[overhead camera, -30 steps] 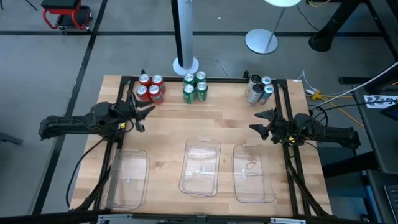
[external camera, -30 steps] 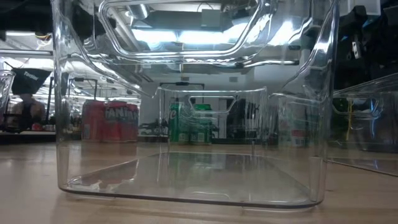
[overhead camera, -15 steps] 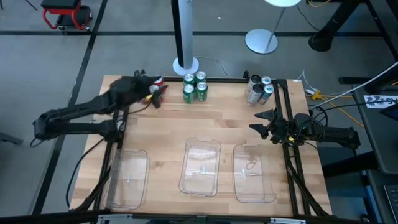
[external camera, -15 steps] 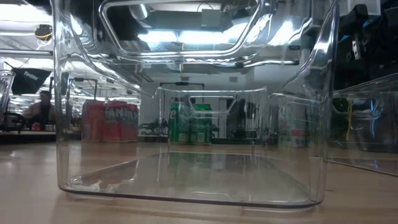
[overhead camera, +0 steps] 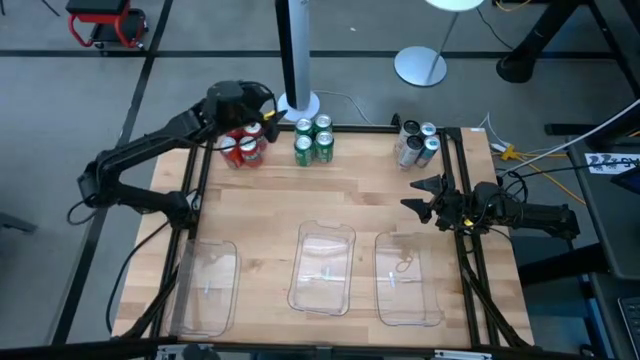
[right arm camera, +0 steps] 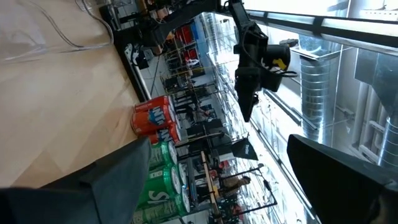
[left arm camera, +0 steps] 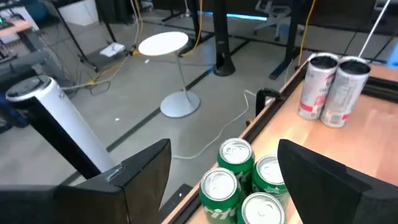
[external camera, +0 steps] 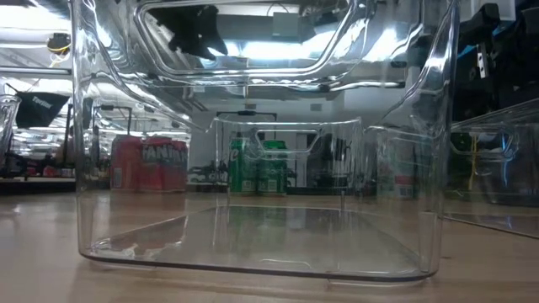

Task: Sort soda cans
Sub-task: Put the green soda can into the middle transparent bin

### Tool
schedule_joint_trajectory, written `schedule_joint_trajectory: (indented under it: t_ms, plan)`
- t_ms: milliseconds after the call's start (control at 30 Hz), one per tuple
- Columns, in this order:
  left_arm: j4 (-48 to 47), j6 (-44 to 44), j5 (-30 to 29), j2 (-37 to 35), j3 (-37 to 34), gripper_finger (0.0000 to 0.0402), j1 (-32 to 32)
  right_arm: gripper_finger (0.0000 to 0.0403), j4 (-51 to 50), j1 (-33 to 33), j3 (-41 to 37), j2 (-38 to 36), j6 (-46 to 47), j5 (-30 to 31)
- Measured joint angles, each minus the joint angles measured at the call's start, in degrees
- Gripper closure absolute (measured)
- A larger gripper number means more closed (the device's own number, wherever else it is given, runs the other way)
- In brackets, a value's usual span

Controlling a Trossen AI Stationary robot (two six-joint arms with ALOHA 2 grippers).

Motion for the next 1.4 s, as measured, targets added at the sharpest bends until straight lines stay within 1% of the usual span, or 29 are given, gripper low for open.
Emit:
schedule_joint_trajectory:
  t_ms: [100, 267, 367, 467, 600, 667, 733, 900, 1000, 1167, 1333, 1400]
  plan:
    - [3.1, 0.0, 0.0, 1.0, 0.2, 0.0117, -0.3, 0.0027, 0.0, 0.0, 0.0, 0.0, 0.0, 0.0]
    - [4.3, -0.5, -0.6, 1.2, 0.2, 0.0116, -0.7, 0.0027, 0.0, 0.0, 0.0, 0.0, 0.1, 0.0]
    - [4.6, -0.7, -0.8, 1.2, 0.2, 0.0107, -0.6, 0.0027, 0.0, 0.0, 0.0, 0.0, 0.1, 0.0]
    - [5.3, -0.7, 0.5, 1.9, 0.2, 0.008, -1.0, 0.0027, 0.0, 0.0, 0.0, 0.0, 0.1, 0.0]
    - [4.7, -0.8, 1.2, 3.9, 0.1, 0.0034, -2.0, 0.0027, 0.1, 0.0, 0.0, 0.0, 0.0, 0.0]
    - [4.5, -2.2, 2.5, 4.8, 0.1, 0.0015, -2.1, 0.0027, 0.1, 0.0, 0.0, 0.0, 0.0, 0.0]
    - [4.5, -4.5, 4.5, 6.0, 0.2, 0.0005, -2.0, 0.0027, 0.1, 0.0, 0.0, 0.0, -0.1, 0.0]
    - [3.1, -8.5, 8.3, 10.0, 2.1, 0.0005, -2.0, 0.0027, -0.6, 0.0, 0.0, 0.0, -0.2, 0.0]
    - [3.0, -10.4, 8.1, 12.2, 2.4, 0.0005, -2.0, 0.0027, -1.3, 0.0, 0.0, 0.0, -1.8, 0.0]
    - [3.8, -9.3, 7.0, 13.5, 2.2, 0.0006, -2.1, 0.0027, -1.5, 0.0, 0.0, 0.0, -3.3, 0.0]
    - [2.4, -8.3, 7.3, 15.1, 2.0, 0.0006, -4.1, 0.0027, -1.6, 0.0, 0.0, 0.0, -3.3, 0.0]
    - [2.6, -9.5, 7.1, 15.3, 2.0, 0.0006, -4.7, 0.0027, -1.8, 0.0, 0.0, 0.0, -3.3, 0.0]
